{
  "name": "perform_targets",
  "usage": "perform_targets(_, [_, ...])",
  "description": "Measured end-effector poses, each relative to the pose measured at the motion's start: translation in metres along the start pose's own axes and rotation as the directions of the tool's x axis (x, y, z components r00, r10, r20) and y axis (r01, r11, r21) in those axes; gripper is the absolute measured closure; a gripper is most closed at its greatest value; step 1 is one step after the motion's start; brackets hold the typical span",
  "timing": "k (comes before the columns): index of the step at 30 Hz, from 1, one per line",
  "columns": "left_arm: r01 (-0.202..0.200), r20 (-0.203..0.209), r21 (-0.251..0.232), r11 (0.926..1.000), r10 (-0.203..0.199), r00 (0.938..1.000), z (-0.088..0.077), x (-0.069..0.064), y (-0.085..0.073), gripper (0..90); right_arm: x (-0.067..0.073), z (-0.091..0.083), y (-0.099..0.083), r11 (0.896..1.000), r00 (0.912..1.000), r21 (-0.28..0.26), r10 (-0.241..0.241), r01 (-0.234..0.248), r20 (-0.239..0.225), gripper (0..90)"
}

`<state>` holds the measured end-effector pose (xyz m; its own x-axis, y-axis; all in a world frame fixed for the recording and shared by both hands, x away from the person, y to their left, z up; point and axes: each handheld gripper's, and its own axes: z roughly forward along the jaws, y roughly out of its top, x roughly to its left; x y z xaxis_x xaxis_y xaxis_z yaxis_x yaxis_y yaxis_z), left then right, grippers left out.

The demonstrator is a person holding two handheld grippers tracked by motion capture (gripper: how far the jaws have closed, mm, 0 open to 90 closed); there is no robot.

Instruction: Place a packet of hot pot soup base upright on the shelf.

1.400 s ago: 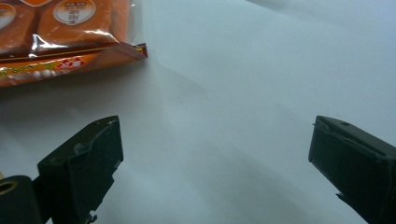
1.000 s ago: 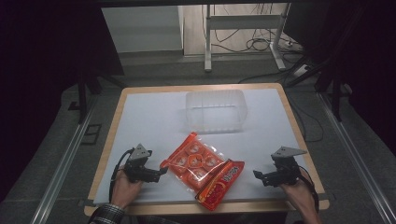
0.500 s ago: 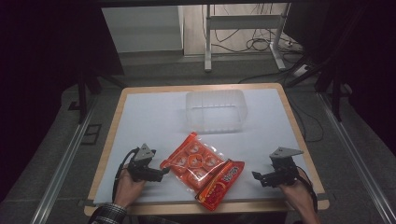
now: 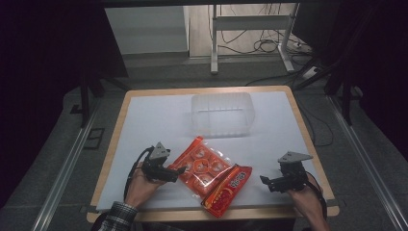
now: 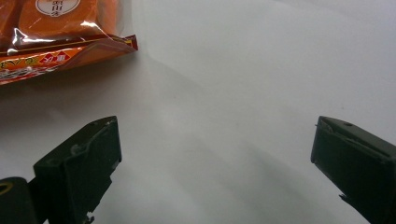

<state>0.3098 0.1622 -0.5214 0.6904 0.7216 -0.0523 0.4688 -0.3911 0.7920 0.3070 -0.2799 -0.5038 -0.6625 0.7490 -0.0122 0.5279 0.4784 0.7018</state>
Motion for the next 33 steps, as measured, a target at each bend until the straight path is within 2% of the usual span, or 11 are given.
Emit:
perform_targets(5, [0.001,0.009,-0.009,1.0,-0.001,1.0,0.003,0.003,0.008,20.0,0.001,0.001,0.0,1.0,1.0,0.009,0.003,-0.003,0.0,2.1])
perform_targets(6, [-0.002,0.013,-0.008,1.0,0.002,0.9999,0.004,0.003,0.009,26.5,0.001,0.001,0.0,1.0,1.0,0.013,0.0,0.0,-0.002,2.2])
perform_targets(8, [-0.005,0.032,-0.001,1.0,0.005,0.9995,0.007,0.005,0.013,28.7,0.001,0.002,0.0,1.0,1.0,0.015,0.002,-0.002,-0.002,2.3])
perform_targets(10, [-0.012,0.052,-0.003,0.9999,0.012,0.9986,0.011,0.005,0.018,38.0,0.001,0.002,0.0,1.0,1.0,0.017,-0.003,0.003,-0.003,2.5])
perform_targets(15, [-0.023,0.073,-0.019,0.9996,0.025,0.9971,0.018,0.006,0.026,53.1,0.001,0.003,-0.001,1.0,1.0,0.022,-0.006,0.006,-0.003,2.8])
perform_targets(16, [-0.03,0.081,-0.025,0.9993,0.032,0.9962,0.021,0.006,0.03,53.1,0.001,0.003,-0.001,1.0,1.0,0.023,-0.006,0.006,-0.003,2.9])
perform_targets(19, [-0.048,0.096,-0.03,0.9984,0.051,0.9941,0.031,0.006,0.038,69.1,0.002,0.003,-0.001,1.0,1.0,0.026,-0.002,0.002,-0.002,3.2])
perform_targets(21, [-0.056,0.099,-0.029,0.998,0.058,0.9934,0.035,0.006,0.041,72.8,0.002,0.003,-0.001,1.0,1.0,0.027,-0.003,0.003,-0.002,3.2])
perform_targets(24, [-0.065,0.119,-0.021,0.9976,0.067,0.9906,0.049,0.006,0.049,89.9,0.002,0.004,-0.001,0.999,1.0,0.033,-0.002,0.002,-0.004,3.4])
perform_targets(25, [-0.065,0.119,-0.021,0.9976,0.067,0.9906,0.049,0.006,0.049,90.0,0.002,0.004,-0.001,0.999,1.0,0.033,-0.002,0.002,-0.004,3.4])
perform_targets(33, [-0.082,0.114,0.023,0.9964,0.079,0.9903,0.083,0.005,0.069,90.0,0.002,0.004,-0.002,0.999,1.0,0.042,-0.002,0.002,-0.006,3.7])
